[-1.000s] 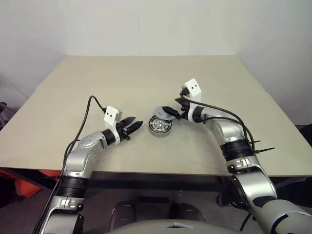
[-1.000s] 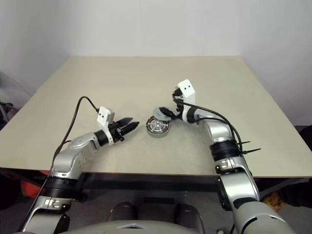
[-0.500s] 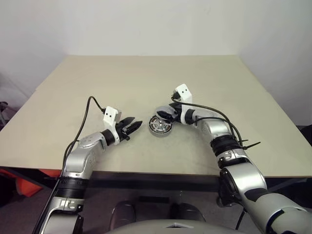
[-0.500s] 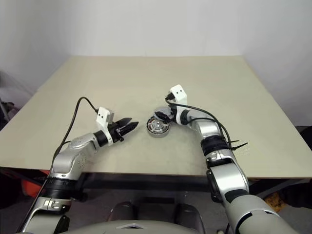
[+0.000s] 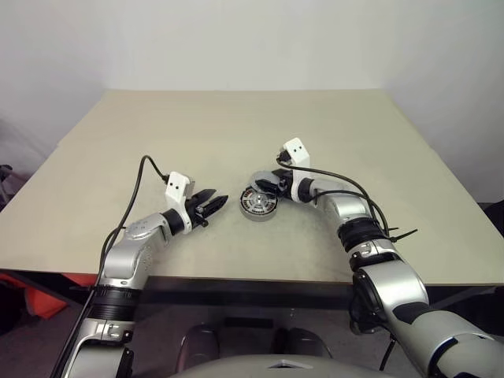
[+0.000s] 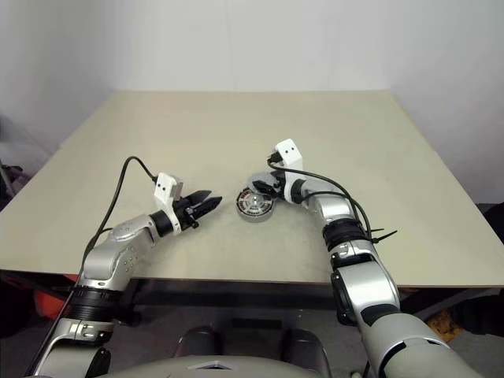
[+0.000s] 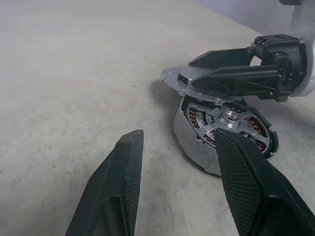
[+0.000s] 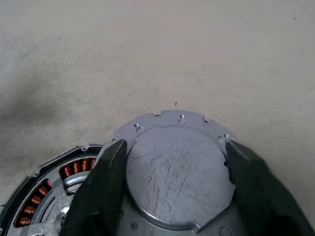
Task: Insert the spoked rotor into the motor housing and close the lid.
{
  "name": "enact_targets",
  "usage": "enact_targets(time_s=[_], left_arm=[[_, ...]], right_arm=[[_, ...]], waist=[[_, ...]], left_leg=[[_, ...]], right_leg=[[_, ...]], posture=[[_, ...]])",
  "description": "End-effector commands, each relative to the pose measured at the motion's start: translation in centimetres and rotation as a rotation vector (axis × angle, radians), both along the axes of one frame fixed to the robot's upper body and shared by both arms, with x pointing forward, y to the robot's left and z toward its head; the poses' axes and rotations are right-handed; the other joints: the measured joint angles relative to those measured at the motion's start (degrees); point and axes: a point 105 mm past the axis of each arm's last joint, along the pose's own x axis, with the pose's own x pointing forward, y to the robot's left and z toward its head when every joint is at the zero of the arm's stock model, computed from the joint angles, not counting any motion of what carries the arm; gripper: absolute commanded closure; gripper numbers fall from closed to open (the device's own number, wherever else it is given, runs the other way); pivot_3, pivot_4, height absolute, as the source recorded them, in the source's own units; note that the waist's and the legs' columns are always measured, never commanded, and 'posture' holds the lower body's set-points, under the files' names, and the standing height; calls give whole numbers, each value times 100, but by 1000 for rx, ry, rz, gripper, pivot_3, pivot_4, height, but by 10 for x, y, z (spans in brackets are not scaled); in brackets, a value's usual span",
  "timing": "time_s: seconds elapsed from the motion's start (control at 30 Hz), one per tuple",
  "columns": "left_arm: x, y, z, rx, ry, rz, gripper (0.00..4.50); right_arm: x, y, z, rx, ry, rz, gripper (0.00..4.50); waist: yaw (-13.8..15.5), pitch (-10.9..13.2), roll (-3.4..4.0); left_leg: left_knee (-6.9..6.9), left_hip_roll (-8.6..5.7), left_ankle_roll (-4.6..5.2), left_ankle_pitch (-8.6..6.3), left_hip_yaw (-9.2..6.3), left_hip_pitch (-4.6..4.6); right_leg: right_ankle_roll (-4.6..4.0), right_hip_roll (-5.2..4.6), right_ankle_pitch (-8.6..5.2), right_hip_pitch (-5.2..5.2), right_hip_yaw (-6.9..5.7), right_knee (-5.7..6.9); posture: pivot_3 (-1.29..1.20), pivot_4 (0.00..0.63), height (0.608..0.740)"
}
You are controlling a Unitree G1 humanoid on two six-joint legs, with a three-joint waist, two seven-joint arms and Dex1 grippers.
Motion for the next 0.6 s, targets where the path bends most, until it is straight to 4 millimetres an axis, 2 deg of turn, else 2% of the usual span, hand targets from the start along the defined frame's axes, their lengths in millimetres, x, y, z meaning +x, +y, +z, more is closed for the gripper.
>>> enact_targets(time_s=[0.03, 0.3, 0.43, 0.6], left_arm=[[3, 3, 19, -3, -78, 9, 2100], [3, 3, 19, -3, -80, 11, 2100], [2, 4, 18, -2, -79, 11, 2100], [1, 4, 18, 0, -76, 9, 2100]], right_arm=[[6, 2, 15, 6, -43, 4, 1480], [8, 0, 22, 25, -70, 1, 1480], [4, 1, 39, 111, -103, 45, 1480], [-6, -2, 41, 128, -117, 109, 1480]], waist=[[-2, 0, 0], [-3, 0, 0], [-1, 0, 0], [16, 1, 0]], left_leg=[[0, 0, 0, 0, 0, 0], [1, 0, 0, 0, 1, 1], [1, 0, 0, 0, 1, 0], [1, 0, 2, -1, 1, -2]], right_leg=[[0, 0, 0, 0, 0, 0], [0, 0, 0, 0, 1, 1], [-1, 0, 0, -1, 1, 2], [-1, 0, 0, -2, 1, 1]], posture=[[0, 0, 740], [0, 0, 740], [0, 0, 740], [0, 0, 740]])
